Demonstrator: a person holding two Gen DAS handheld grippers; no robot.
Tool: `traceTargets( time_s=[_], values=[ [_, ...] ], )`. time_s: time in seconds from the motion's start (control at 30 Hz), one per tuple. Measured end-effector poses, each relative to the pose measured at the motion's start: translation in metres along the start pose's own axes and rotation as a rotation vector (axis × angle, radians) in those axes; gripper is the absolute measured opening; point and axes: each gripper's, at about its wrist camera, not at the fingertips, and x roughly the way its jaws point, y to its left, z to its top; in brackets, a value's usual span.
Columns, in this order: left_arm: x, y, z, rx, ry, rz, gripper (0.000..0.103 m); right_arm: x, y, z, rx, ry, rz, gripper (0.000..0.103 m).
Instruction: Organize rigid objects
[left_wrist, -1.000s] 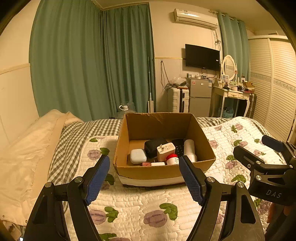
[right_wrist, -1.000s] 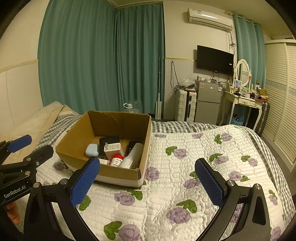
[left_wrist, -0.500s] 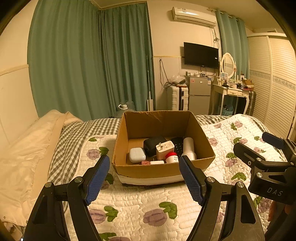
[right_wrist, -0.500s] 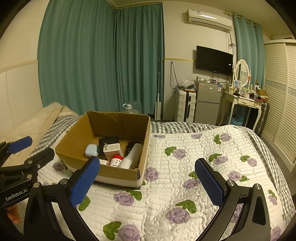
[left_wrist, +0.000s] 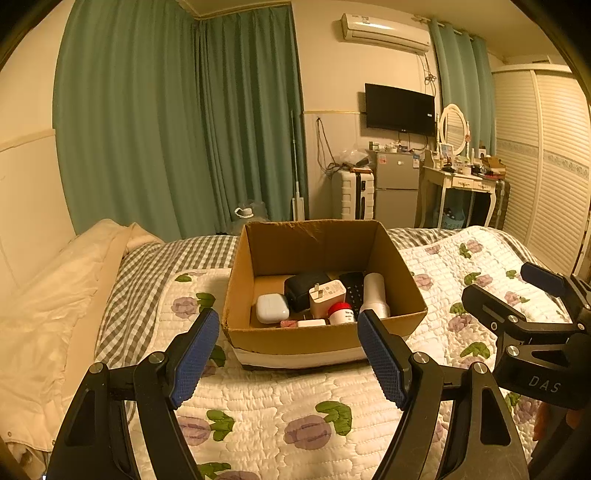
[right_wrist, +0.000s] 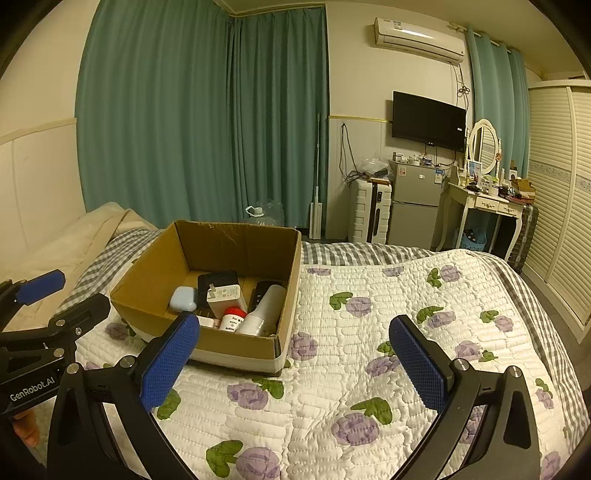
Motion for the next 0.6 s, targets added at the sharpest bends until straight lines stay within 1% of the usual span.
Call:
traceTargets(
  time_s=[0.6],
  values=[
    [0.0, -0.0008, 0.0006, -0.001, 0.0, -0.003, 0.08, 0.0019, 0.0001, -0.0024, -0.001, 0.008, -0.003, 0.103]
  ],
)
